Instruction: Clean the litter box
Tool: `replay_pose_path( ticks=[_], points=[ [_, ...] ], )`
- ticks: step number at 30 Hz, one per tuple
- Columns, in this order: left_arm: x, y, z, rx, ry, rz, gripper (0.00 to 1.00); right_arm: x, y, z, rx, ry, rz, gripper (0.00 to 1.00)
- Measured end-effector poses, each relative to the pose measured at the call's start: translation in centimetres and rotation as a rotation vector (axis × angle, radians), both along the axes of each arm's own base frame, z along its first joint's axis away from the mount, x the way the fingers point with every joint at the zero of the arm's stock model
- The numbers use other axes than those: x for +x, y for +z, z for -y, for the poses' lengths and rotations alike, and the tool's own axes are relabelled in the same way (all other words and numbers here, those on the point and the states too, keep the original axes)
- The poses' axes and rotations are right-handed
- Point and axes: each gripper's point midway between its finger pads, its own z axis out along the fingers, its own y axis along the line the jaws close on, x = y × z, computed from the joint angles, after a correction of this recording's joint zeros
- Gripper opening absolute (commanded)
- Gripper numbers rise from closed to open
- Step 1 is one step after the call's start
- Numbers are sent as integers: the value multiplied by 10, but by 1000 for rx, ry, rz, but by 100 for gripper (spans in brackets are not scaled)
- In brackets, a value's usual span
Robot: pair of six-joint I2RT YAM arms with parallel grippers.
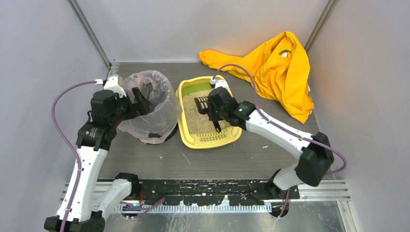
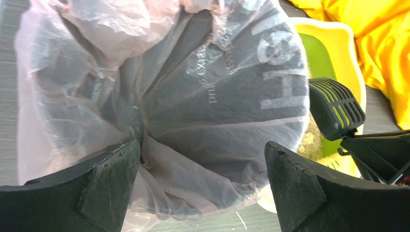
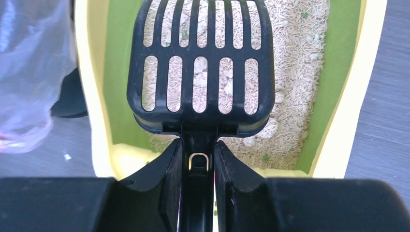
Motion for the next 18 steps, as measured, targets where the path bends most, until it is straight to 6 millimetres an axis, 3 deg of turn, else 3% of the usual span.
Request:
replay_pose_path(
  ticks=[7,11,15,18],
  points=[
    [-9,13,22,-89,-105,66,100,-6,11,23,248,-20,-51,1],
    [-20,34,31,-142,-154,188,100,-24,15,16,377,39,-107,1],
    [-32,50,41,-190,-215,274,99,-46,46,1,582,145,-122,1],
    [-40,70,54,-215,-302,362,100,-61,84,-3,742,227,-92,1]
  ],
)
